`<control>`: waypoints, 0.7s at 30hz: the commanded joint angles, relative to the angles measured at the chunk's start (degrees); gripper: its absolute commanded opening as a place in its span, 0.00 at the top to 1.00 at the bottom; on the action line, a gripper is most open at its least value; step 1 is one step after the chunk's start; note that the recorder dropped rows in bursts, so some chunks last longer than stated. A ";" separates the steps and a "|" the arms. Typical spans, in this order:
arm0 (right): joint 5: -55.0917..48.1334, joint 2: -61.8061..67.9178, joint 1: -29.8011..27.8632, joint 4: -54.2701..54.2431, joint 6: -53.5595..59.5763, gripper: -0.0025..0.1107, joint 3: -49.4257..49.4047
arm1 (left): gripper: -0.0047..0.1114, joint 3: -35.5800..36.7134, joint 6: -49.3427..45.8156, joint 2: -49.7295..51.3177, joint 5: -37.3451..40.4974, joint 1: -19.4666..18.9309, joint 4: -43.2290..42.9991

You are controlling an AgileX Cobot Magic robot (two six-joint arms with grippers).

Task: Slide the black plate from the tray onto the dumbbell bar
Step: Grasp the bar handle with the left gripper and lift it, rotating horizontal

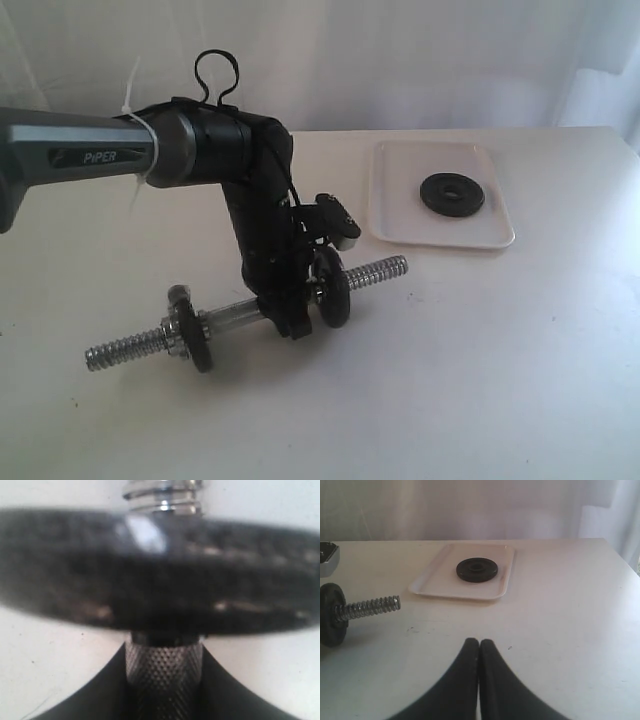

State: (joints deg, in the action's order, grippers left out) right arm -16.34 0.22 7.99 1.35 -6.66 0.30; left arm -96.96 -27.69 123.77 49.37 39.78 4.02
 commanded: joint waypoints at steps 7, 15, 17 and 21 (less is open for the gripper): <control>0.12 -0.22 0.02 0.14 -0.17 0.98 -0.30 | 0.96 0.19 -16.24 -0.53 7.58 -1.23 -0.48; 0.12 -0.22 0.02 0.14 -0.17 0.98 -0.30 | 0.96 0.19 -21.68 -0.85 8.82 -4.25 -0.67; 0.12 -0.22 0.02 0.14 -0.17 0.98 -0.30 | 0.96 0.19 -22.19 -0.94 8.28 -4.50 -0.67; 0.12 -0.22 0.02 0.14 -0.17 0.98 -0.30 | 0.96 0.19 -22.07 -1.06 8.32 -4.62 -0.67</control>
State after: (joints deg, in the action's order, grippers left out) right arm -16.34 0.22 7.99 1.35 -6.66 0.30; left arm -96.96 -48.95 123.77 56.59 35.54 4.76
